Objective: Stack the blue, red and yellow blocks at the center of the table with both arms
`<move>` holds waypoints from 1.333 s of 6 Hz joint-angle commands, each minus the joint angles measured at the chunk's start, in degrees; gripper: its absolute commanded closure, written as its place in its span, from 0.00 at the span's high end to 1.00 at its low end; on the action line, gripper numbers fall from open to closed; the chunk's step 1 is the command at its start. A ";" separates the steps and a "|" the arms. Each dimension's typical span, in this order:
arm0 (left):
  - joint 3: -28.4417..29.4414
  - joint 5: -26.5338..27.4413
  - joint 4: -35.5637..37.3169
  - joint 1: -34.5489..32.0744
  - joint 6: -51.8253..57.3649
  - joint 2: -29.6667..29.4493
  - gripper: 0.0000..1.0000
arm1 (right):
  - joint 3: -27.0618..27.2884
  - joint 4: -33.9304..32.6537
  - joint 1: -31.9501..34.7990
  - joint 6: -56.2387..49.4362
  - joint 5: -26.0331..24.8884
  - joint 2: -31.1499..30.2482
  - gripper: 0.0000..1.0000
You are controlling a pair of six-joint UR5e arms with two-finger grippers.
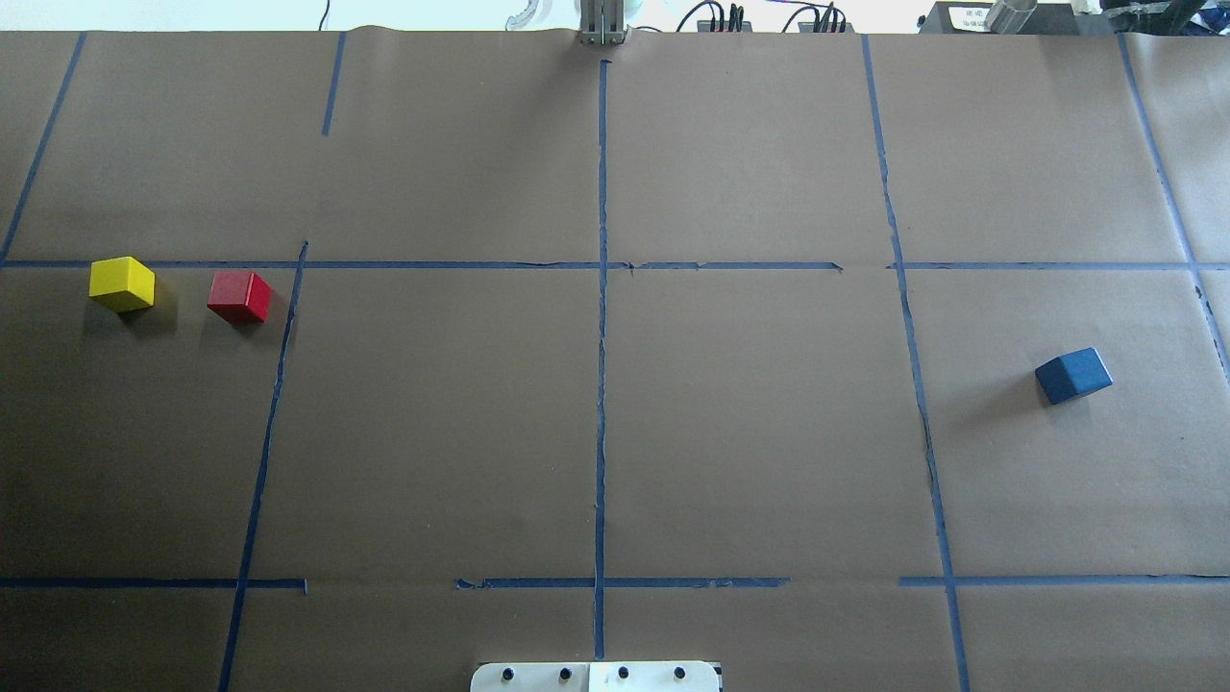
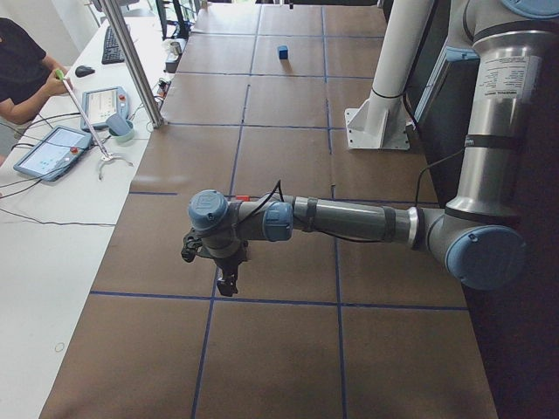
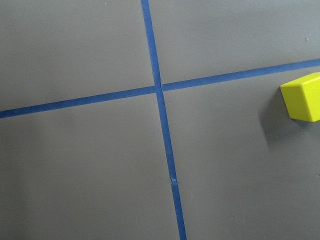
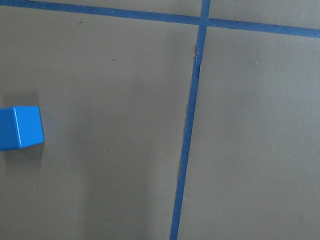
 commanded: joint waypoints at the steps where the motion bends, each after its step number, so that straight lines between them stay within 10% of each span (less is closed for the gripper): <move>1: -2.38 1.03 0.27 0.47 0.18 1.08 1.00 | -0.49 1.97 0.00 0.10 -0.08 -0.12 1.00; 8: -5.72 0.25 -2.61 3.38 0.35 2.15 1.00 | -6.99 15.50 -0.18 0.18 0.62 -0.56 1.00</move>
